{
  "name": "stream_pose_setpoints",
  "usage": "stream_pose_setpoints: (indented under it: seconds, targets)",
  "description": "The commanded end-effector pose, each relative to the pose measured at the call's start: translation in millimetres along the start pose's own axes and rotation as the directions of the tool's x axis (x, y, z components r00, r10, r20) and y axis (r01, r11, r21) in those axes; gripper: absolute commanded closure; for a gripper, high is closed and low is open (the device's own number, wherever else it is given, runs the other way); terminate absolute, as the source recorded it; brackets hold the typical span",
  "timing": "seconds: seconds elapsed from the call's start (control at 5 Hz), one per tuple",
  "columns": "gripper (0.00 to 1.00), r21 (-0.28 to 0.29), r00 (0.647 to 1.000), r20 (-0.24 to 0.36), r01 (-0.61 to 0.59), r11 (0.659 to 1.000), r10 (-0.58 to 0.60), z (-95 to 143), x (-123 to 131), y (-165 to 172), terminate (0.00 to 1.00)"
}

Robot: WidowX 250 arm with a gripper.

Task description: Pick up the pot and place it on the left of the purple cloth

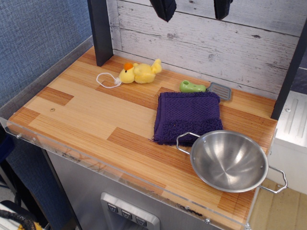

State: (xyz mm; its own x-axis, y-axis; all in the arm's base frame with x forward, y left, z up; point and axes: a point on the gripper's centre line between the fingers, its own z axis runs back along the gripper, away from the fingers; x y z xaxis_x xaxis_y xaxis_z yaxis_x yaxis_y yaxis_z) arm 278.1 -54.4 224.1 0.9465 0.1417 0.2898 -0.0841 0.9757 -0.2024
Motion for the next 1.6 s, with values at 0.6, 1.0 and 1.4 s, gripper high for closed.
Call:
stream_pose_setpoints:
  seconds: [0.6, 1.0, 1.4]
  targets:
    - [0.0, -0.051, 0.779, 0.039, -0.623, 0.78, 0.625, 13.8, -51.7, 33.2, 0.0]
    - [0.0, 0.004, 0.747, -0.049, -0.664, 0.748, 0.663, -41.4, -80.0, 51.5, 0.0]
    - [0.0, 0.045, 0.797, -0.114, -0.593, 0.804, 0.594, -87.2, -86.3, 32.3, 0.0]
